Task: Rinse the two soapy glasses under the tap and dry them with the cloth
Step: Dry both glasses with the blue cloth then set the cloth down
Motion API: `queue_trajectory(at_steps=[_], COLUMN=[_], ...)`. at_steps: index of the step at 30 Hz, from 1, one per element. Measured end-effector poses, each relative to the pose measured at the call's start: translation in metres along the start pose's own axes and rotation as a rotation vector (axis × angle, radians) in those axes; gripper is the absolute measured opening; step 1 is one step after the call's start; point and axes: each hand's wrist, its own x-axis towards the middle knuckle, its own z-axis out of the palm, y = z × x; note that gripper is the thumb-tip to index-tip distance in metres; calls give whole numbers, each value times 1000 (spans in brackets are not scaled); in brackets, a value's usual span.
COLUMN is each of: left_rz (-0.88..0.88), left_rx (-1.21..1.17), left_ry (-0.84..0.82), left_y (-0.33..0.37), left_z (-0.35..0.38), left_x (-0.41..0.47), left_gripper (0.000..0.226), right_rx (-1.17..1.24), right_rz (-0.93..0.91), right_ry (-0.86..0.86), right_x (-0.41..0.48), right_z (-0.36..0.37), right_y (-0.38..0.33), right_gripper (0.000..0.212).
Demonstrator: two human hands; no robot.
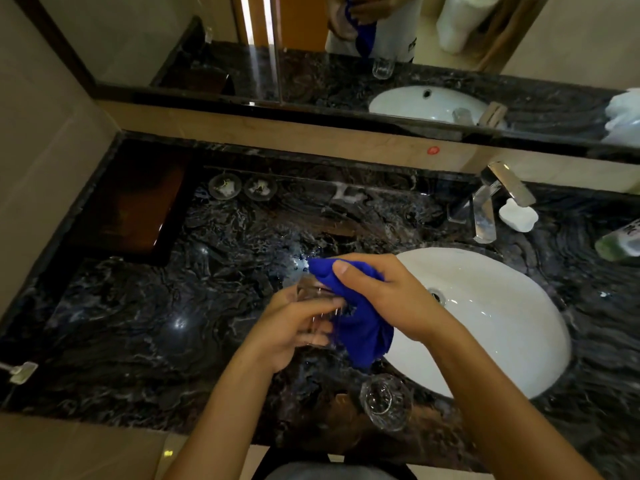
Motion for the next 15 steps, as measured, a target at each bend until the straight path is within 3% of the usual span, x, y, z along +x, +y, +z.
queue_trajectory(at_steps=[2,5,11,13,15], left_rz=[-96,-290,-356,-326,-292], left_rx=[-135,-528,-815,-859,-843], left_ry=[27,64,83,65,35], left_y=[-7,-13,-27,-29,-31], left_z=[8,23,62,79,99], left_x=[0,1,-3,-5,-7], left_gripper=[49,52,68,59,57], right_rx=[134,266,63,-32,-133], right_rz=[27,75,28,-31,-68], right_ry=[60,177,363,386,382], right_x=[-11,-31,-66,-81,-97], right_z=[-7,-15,-24,-25,-25], right_y=[3,10,23,21,18], right_gripper=[28,30,28,18,28])
